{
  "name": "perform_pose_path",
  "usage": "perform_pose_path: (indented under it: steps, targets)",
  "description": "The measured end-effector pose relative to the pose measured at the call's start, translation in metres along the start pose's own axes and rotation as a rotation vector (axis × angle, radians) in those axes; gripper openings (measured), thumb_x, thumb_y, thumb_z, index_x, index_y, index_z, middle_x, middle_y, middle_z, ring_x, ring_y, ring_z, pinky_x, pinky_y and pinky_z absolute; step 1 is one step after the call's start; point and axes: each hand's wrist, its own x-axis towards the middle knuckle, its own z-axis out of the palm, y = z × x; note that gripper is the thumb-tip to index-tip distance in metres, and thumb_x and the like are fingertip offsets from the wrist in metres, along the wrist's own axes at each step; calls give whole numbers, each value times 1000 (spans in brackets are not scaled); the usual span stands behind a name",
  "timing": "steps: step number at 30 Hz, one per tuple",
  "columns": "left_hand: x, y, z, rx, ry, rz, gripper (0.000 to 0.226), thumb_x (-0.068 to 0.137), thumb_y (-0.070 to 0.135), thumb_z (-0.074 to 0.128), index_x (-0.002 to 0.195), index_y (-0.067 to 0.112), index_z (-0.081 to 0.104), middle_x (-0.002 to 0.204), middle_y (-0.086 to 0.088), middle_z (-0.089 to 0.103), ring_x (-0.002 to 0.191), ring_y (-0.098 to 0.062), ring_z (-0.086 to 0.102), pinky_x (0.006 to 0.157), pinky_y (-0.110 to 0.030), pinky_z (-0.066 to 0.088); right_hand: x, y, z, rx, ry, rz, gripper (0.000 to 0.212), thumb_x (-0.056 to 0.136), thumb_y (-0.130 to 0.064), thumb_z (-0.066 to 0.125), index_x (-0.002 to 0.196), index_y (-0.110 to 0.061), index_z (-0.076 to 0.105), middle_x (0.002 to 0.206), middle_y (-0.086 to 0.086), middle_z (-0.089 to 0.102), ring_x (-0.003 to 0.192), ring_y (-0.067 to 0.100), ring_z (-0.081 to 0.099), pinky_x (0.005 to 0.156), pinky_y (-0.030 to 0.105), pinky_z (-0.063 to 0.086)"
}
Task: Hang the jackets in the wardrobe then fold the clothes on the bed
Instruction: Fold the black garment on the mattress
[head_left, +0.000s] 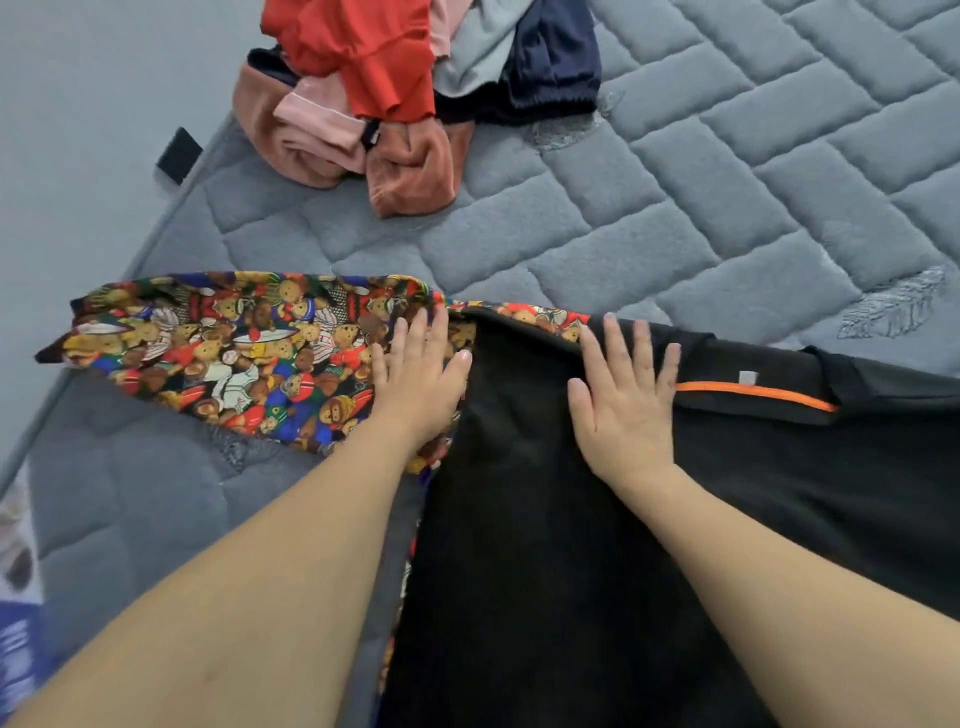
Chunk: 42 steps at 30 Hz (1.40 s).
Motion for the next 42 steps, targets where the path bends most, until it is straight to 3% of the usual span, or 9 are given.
perform_pose_path:
  steps: [5,9,14,20,23,27,32,36,42]
  targets:
    - [-57,-81,-36,-275,283,-637,70,90,48,48,151,37,16,161,-1,0,147,-27,-3,115,-57,-2,-1,-100,31,-107,-199,-75,66,95,-54,6,155,-27,9,163,5,3,149,32,-7,118,50,-10]
    - [-54,-117,-76,-943,583,-1048,82,83,34,63,152,27,19,158,-7,17,140,-31,27,111,-47,32,-1,-108,42,-182,-183,-28,68,95,-55,9,155,-25,12,163,8,6,148,35,-3,118,52,-4]
    - [-36,-151,-115,-1694,573,-1003,38,79,23,74,113,14,62,101,-5,71,80,-20,70,54,-28,57,1,-110,48,-199,-161,-29,67,95,-55,9,155,-25,14,162,8,10,148,34,1,117,50,-4]
    - [-31,-111,-136,-1253,528,-673,27,95,15,43,113,5,61,107,-10,65,84,-23,58,79,-33,48,16,-99,29,84,-350,-18,55,102,-46,20,154,-32,10,163,-2,-2,149,21,-9,117,44,-9]
    - [-52,-46,-125,-783,555,-390,30,99,18,40,118,3,57,121,-16,61,107,-32,55,85,-33,39,16,-86,-11,795,-371,222,40,103,-18,33,139,-18,50,156,5,32,145,21,25,119,44,17]
    - [-84,46,-86,-180,398,17,20,98,23,41,103,12,57,103,-17,67,93,-40,61,71,-38,39,-5,-22,-74,1567,-181,759,38,102,-36,33,101,-18,67,116,7,69,109,21,64,92,35,48]
    - [-132,162,-16,517,345,508,24,83,18,60,105,24,67,91,-6,70,79,-31,66,69,-36,48,-40,117,-122,1794,-9,1065,45,101,-40,31,110,-7,59,119,18,64,103,33,65,82,47,51]
    - [-147,220,63,710,25,589,59,98,19,43,149,37,20,121,-12,56,109,-36,52,81,-40,40,-68,215,-139,1775,-87,1217,65,97,-58,25,114,-3,57,117,20,63,107,38,58,89,53,45]
    - [-164,251,107,799,-36,558,75,102,21,36,150,38,-19,93,-5,56,89,-29,58,84,-44,43,-84,256,-140,1505,-351,1104,75,82,-76,42,114,-10,59,108,11,71,91,26,70,70,37,54]
